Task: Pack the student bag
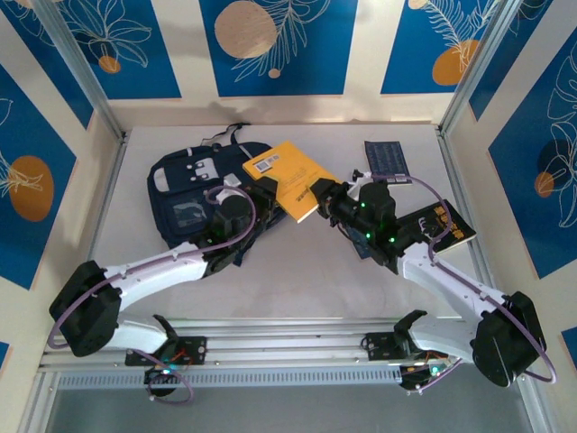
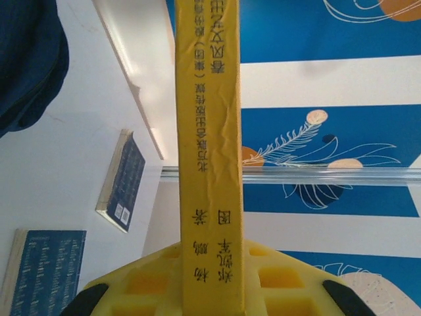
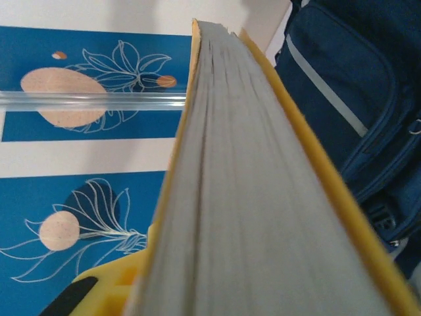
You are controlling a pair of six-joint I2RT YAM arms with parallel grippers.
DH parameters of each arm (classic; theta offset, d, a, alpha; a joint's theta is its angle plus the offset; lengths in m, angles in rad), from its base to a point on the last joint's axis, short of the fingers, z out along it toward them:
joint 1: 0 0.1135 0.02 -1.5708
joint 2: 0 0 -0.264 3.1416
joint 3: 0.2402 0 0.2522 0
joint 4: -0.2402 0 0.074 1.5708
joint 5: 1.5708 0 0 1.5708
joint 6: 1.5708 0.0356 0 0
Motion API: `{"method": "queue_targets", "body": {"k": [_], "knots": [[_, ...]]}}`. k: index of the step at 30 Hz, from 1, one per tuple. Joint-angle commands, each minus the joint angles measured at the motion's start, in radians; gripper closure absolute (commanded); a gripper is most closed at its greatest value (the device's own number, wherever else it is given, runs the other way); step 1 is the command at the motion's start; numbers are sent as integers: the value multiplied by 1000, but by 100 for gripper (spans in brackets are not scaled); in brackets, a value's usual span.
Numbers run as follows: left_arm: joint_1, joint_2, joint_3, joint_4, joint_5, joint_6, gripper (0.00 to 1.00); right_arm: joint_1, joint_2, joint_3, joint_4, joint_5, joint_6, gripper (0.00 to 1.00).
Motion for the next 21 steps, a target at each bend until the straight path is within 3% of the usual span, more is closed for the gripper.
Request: {"method": "queue_targets", "body": {"k": [1, 3, 6, 8, 12, 15, 21], "knots": [[-21, -17, 6, -39, 43, 18, 94, -1, -13, 60, -18, 57, -88, 93], [-20, -29, 11, -76, 41, 52, 80, -1, -34, 83, -129, 88, -132, 100], [-16, -60, 10, -158, 37, 108, 57, -20, -77, 118, -347, 139, -199, 100], [-2, -81, 18, -234, 47, 166, 45, -55, -107, 103, -400, 106, -251, 100], [66, -68, 163, -551, 167, 376, 42, -113, -187, 81, -528, 98, -354, 100], [138, -12, 240, -668, 258, 482, 39, -127, -241, 89, -640, 119, -464, 100], [328, 210, 414, -785, 481, 639, 36, -255, -345, 18, -640, -137, -548, 100]]}}
